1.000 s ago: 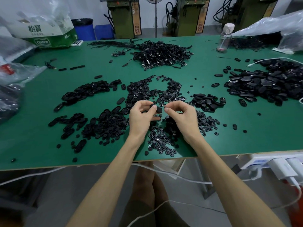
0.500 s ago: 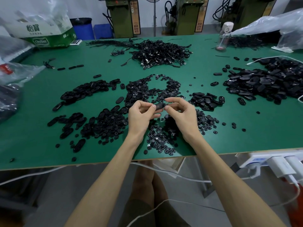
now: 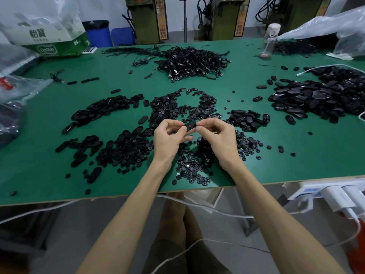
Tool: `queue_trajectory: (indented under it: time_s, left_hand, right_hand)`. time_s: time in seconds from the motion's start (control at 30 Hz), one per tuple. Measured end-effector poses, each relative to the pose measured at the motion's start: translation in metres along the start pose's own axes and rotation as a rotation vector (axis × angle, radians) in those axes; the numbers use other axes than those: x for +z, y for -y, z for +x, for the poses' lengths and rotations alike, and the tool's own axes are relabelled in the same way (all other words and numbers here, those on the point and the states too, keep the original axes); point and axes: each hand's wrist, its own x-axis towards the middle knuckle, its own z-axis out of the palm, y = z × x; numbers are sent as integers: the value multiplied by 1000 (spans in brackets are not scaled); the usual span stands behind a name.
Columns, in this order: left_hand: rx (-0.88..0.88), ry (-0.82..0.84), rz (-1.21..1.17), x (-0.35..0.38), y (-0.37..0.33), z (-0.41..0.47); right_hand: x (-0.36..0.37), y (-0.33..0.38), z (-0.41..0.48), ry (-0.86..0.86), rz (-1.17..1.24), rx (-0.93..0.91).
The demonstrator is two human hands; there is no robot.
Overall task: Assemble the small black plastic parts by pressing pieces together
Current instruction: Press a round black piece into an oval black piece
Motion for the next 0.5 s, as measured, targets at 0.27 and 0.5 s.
queue_trajectory:
  time_s: [0.27,0.5]
  left_hand:
    - [4,40,50,2,0,0]
    - [3,83,57,2,-1,-1]
  right_hand:
    - [3,3,-2,-30,-48,0]
    - [3,8,-4,-24,-165,-45]
